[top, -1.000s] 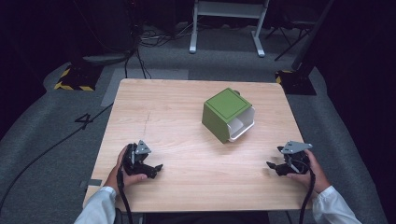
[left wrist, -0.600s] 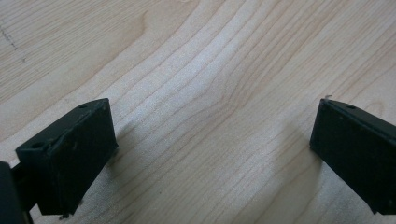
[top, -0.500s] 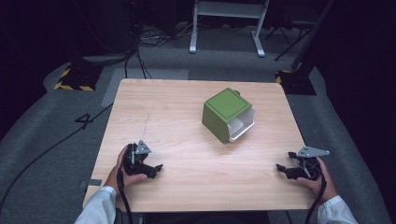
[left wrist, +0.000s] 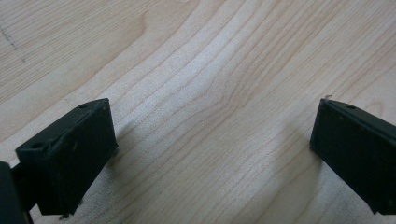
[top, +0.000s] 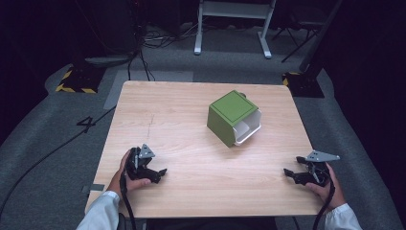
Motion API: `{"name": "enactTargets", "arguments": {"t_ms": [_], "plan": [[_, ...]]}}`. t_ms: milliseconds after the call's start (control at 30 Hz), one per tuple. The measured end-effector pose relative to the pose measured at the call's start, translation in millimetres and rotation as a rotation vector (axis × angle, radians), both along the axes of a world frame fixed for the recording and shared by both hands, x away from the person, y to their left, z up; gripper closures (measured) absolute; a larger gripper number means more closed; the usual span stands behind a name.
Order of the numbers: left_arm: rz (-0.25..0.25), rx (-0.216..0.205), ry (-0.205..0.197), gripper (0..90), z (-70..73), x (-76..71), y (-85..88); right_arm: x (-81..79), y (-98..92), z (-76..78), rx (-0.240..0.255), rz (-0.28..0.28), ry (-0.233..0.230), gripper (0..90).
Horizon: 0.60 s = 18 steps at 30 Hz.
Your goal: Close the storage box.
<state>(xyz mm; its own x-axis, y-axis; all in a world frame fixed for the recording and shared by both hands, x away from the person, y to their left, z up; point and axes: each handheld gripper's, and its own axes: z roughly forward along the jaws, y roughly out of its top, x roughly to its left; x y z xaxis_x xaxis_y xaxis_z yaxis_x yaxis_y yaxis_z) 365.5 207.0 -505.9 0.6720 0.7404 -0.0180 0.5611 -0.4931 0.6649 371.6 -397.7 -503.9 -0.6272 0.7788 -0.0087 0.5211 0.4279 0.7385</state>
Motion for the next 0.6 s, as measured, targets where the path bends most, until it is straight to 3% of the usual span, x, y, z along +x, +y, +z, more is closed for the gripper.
{"name": "enactTargets", "arguments": {"t_ms": [600], "plan": [[0.0,-0.001,0.0,0.4,0.0,0.0,0.0,-0.6,0.5,-0.1,-0.002,-0.012,-0.001,15.1]]}}
